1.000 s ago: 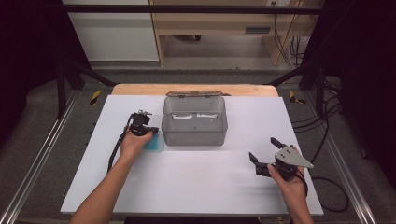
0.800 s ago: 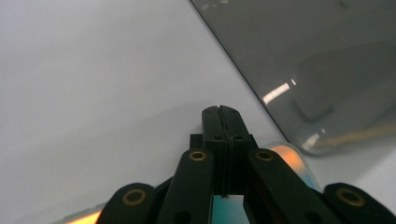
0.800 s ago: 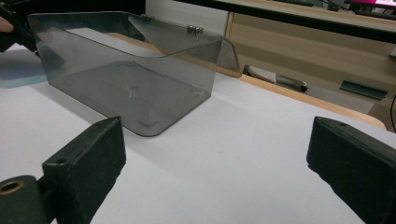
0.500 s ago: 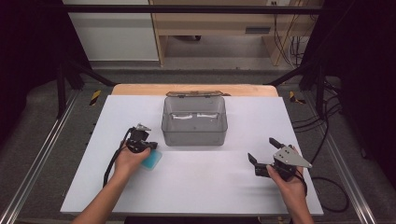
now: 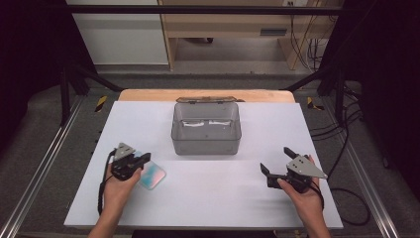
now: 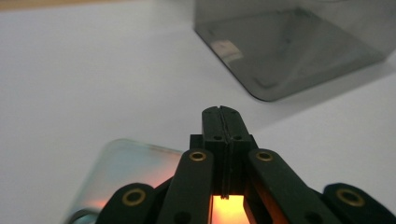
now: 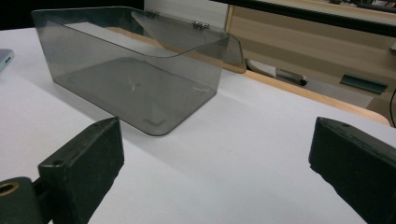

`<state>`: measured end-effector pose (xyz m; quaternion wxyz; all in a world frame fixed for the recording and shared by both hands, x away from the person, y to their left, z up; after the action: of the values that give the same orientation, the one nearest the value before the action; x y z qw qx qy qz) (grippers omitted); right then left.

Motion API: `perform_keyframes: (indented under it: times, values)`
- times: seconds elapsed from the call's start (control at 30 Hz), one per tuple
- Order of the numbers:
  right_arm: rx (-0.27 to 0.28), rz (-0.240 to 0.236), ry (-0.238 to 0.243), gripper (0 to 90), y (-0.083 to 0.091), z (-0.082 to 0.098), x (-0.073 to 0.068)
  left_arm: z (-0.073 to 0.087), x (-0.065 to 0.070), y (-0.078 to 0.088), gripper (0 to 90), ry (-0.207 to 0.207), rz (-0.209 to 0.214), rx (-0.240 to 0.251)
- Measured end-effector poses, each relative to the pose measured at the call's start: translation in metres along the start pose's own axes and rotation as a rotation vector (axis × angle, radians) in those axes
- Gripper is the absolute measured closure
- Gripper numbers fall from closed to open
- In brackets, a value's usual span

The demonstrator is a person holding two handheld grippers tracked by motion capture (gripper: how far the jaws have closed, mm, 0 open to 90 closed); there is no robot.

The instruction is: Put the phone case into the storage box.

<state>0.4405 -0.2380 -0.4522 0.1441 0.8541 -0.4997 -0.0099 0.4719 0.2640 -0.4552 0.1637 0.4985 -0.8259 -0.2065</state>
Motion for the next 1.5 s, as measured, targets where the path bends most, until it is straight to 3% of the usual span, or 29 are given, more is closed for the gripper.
perform_keyframes:
  times: [0.03,0.07,0.1,0.13,0.17,0.2,0.3,0.33,0.37,0.4,0.43,0.5,0.57,0.6,0.73,0.77,0.87,1.0,1.03,1.07,1.13,1.2,1.23,1.27,1.37,1.5]
  values:
    - [-0.007,-0.012,-0.006,3.7,-0.001,-0.002,-0.004,0.001,-0.008,0.017,90.0,0.024,-0.041,0.055]
    - [-0.007,-0.012,-0.006,3.7,-0.001,-0.002,-0.004,0.001,-0.008,0.017,90.0,0.024,-0.041,0.055]
    - [-0.031,-0.051,-0.013,4.1,-0.003,-0.005,-0.01,0.0,-0.012,0.026,90.0,0.034,-0.059,0.085]
    - [-0.031,-0.051,-0.013,4.1,-0.003,-0.005,-0.01,0.0,-0.016,0.034,90.0,0.039,-0.079,0.108]
    - [-0.034,-0.08,-0.015,4.0,-0.005,-0.01,-0.02,0.002,-0.021,0.045,90.0,0.035,-0.118,0.13]
    - [-0.034,-0.08,-0.015,4.0,-0.005,-0.01,-0.02,0.002,-0.021,0.045,89.9,0.035,-0.118,0.13]
    - [-0.056,-0.124,-0.043,4.6,-0.016,-0.024,-0.043,0.012,-0.027,0.054,89.8,0.052,-0.136,0.123]
    - [-0.056,-0.124,-0.043,4.6,-0.016,-0.024,-0.043,0.012,-0.027,0.054,89.8,0.052,-0.136,0.123]
    - [-0.068,-0.152,-0.045,5.4,-0.025,-0.03,-0.057,0.014,-0.03,0.056,89.8,0.057,-0.14,0.124]
    - [-0.068,-0.152,-0.045,5.4,-0.025,-0.03,-0.057,0.014,-0.03,0.056,89.8,0.057,-0.14,0.124]
    - [-0.09,-0.172,-0.023,6.0,-0.034,-0.034,-0.07,0.015,-0.031,0.056,89.7,0.053,-0.141,0.125]
    - [-0.104,-0.184,-0.026,6.0,-0.04,-0.035,-0.077,0.015,-0.033,0.055,89.6,0.048,-0.15,0.126]
    - [-0.128,-0.236,-0.063,6.5,-0.055,-0.041,-0.097,0.014,-0.035,0.056,89.6,0.05,-0.154,0.135]
    - [-0.128,-0.236,-0.063,6.5,-0.055,-0.041,-0.097,0.014,-0.036,0.057,89.6,0.048,-0.159,0.138]
    - [-0.178,-0.301,-0.068,6.9,-0.082,-0.052,-0.127,0.015,-0.041,0.058,88.3,0.061,-0.171,0.151]
    - [-0.178,-0.301,-0.068,6.9,-0.082,-0.052,-0.127,0.015,-0.041,0.058,86.9,0.061,-0.171,0.151]
    - [-0.21,-0.331,-0.049,6.9,-0.1,-0.061,-0.148,0.013,-0.041,0.058,77.0,0.062,-0.183,0.18]
    - [-0.227,-0.35,-0.044,6.9,-0.112,-0.065,-0.162,0.012,-0.043,0.055,49.3,0.057,-0.221,0.216]
    - [-0.232,-0.353,-0.04,6.9,-0.116,-0.066,-0.166,0.011,-0.043,0.055,49.3,0.055,-0.237,0.23]
    - [-0.245,-0.367,-0.042,6.9,-0.124,-0.067,-0.175,0.01,-0.044,0.054,30.7,0.051,-0.247,0.241]
    - [-0.262,-0.378,-0.05,7.0,-0.131,-0.067,-0.183,0.009,-0.046,0.055,20.1,0.041,-0.25,0.256]
    - [-0.272,-0.381,-0.05,7.0,-0.134,-0.067,-0.188,0.009,-0.048,0.054,16.7,0.037,-0.234,0.267]
    - [-0.287,-0.402,-0.046,7.0,-0.141,-0.068,-0.197,0.01,-0.048,0.054,6.6,0.044,-0.238,0.268]
    - [-0.287,-0.402,-0.046,7.0,-0.141,-0.068,-0.197,0.01,-0.048,0.053,6.6,0.046,-0.234,0.268]
    - [-0.317,-0.422,-0.046,7.2,-0.154,-0.069,-0.215,0.01,-0.048,0.053,3.9,0.061,-0.213,0.279]
    - [-0.326,-0.433,-0.05,7.5,-0.162,-0.069,-0.228,0.009,-0.048,0.053,3.9,0.064,-0.221,0.28]
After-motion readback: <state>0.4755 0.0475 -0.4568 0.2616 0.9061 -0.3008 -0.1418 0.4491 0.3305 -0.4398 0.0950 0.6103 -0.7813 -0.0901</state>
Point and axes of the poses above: each handheld gripper's, and its own axes: y roughly backward along the jaws, z roughly out of its underside, x roughly to its right, the point moved 1 cm from there along -y, roughly forward along the jaws
